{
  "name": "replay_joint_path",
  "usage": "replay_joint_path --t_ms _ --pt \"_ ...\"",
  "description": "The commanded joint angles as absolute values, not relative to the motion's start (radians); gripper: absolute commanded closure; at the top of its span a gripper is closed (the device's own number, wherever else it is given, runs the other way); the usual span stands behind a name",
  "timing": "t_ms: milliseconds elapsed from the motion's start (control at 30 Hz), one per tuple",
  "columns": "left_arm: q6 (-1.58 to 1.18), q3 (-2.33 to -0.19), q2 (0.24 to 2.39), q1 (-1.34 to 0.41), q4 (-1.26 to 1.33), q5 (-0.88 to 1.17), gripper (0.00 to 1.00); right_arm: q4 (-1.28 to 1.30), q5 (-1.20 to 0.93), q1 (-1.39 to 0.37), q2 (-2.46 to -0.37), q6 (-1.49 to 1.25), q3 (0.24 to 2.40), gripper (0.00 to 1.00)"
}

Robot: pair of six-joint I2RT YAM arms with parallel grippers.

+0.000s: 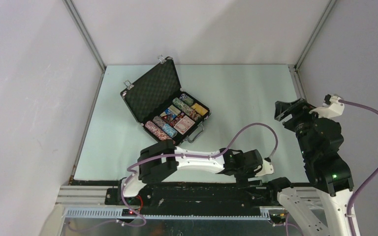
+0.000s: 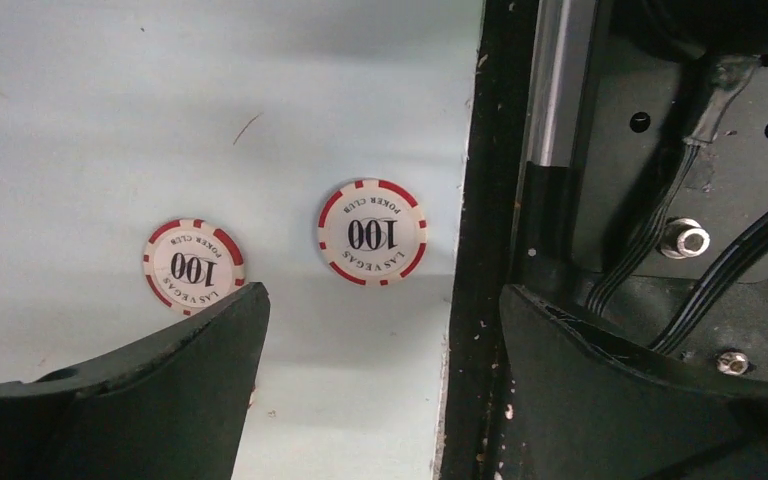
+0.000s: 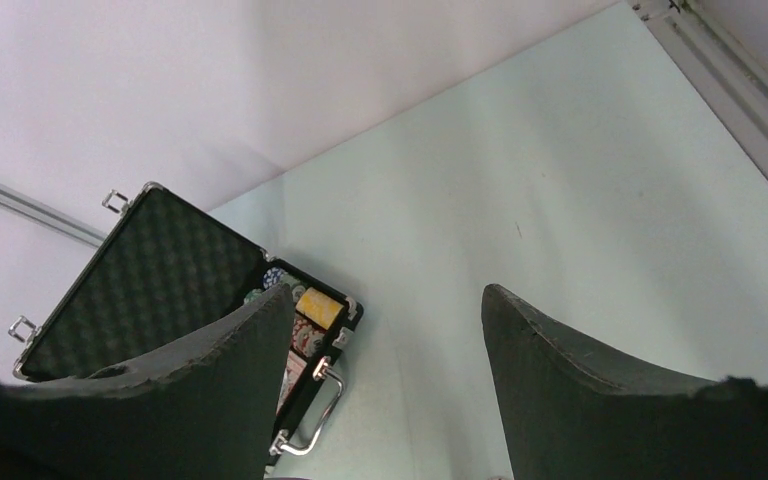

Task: Pack up texas hold em set

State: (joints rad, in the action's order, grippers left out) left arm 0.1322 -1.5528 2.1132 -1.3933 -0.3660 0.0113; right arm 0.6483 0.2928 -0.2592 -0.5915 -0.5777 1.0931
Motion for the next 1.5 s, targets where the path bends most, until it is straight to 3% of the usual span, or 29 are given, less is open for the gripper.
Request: replay_joint_path --t_ms 0,500,567,733,800,1467 --pt "0.188 -1.609 2.124 -1.388 -0.363 0.048 0.08 0.608 0.322 -0.256 -0.583 -0.549 1.128 0.28" --pt "0.208 -1.698 2.216 -1.383 -0.404 0.056 0.22 0.582 0.342 -0.254 -0.608 -0.574 1.110 0.30" --pt "0.199 -1.697 2.221 -1.375 -0.409 0.049 0.27 0.578 0.340 -0.253 -0.607 -0.578 1.105 0.30" --pt "0.167 -1.689 2.220 -1.343 -0.419 0.042 0.59 0.573 0.327 -0.252 -0.607 -0.591 1.093 0.30" --pt "0.145 -1.673 2.208 -1.324 -0.417 0.040 0.63 0.574 0.328 -0.252 -0.606 -0.592 1.090 0.31" --pt "0.017 -1.605 2.152 -1.213 -0.419 -0.105 0.64 0.580 0.314 -0.249 -0.603 -0.599 1.078 0.31"
